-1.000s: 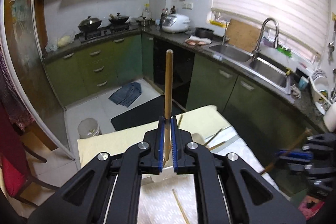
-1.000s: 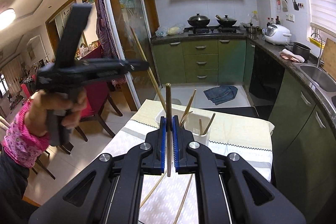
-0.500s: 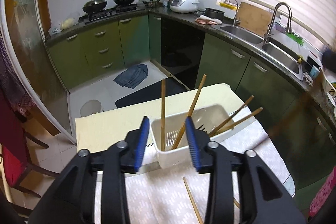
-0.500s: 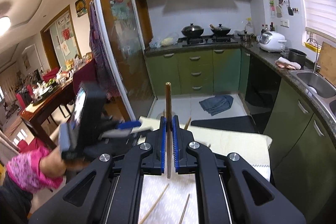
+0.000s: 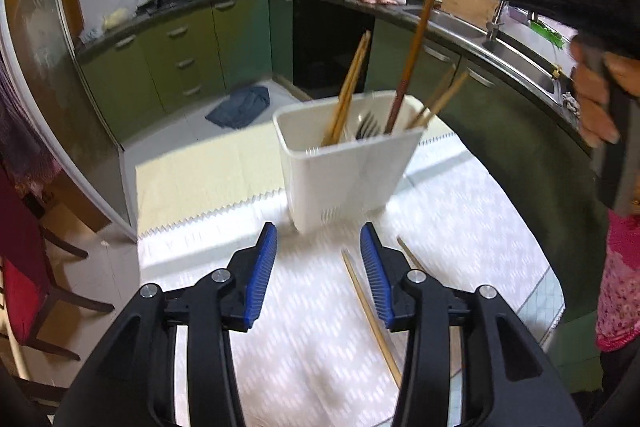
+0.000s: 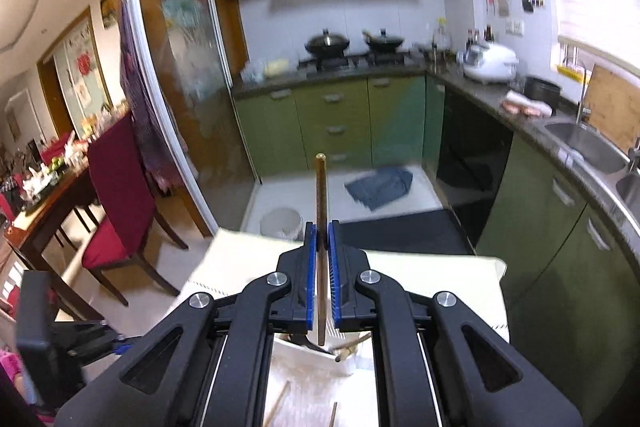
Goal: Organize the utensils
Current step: 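Drop the chopstick into the holder with the left tool while the right tool drops its chopstick in, then grasp a wooden chopstick with the left tool while the right tool approaches the last chopstick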
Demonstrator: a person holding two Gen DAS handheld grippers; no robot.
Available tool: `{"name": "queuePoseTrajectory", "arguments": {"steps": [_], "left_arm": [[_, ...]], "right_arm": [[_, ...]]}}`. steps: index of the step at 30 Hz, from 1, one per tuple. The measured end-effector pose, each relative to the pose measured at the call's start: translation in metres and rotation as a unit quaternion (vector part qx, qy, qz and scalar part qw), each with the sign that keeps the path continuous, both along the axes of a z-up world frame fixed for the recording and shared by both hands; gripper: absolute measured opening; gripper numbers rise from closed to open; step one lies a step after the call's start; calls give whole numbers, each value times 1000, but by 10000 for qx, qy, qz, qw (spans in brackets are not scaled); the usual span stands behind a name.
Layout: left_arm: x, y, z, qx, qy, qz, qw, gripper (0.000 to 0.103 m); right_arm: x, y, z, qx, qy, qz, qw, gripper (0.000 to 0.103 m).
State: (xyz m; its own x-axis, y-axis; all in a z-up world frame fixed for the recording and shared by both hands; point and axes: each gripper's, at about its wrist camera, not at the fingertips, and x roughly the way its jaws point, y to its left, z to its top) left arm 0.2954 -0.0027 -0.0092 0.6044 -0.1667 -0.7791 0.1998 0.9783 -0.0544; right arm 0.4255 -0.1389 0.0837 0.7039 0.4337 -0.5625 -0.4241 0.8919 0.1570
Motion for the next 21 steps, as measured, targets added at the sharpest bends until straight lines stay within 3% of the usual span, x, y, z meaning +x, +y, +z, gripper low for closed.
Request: {"name": "queuePoseTrajectory", "arguments": {"steps": [3,5,6,10,13,17,20,21], "left_arm": [[-4,-1,-9,-35,98,-6,9999,43],[-5,-1,-14,-45,142,1,9999,45],[-5,-1,-17,-54,172,0,9998,46],[-4,-8,-25,-48,251,12,9997,46],[-9,-15,-29,107,171,64,9998,48],[-23,-28,-34,423,-80,118,9990,67],[-29,-38,-47,540,17,90,9985,67],[-30,-42,-54,573,109,85,9983,67]], "right_arm": [[10,5,-18,-82,140,12,9999,7],[11,7,-26,-92,172,46,9998,16],[11,6,-25,-89,146,21,9999,20],[-2,-4,-19,20,38,77,10000,20],[-34,-17,-8,221,-131,225,9994,20],[-82,-39,-4,372,-286,399,9981,25],[-118,-59,-16,431,-267,460,9977,26],[-129,-68,-22,435,-262,426,9978,30]]}}
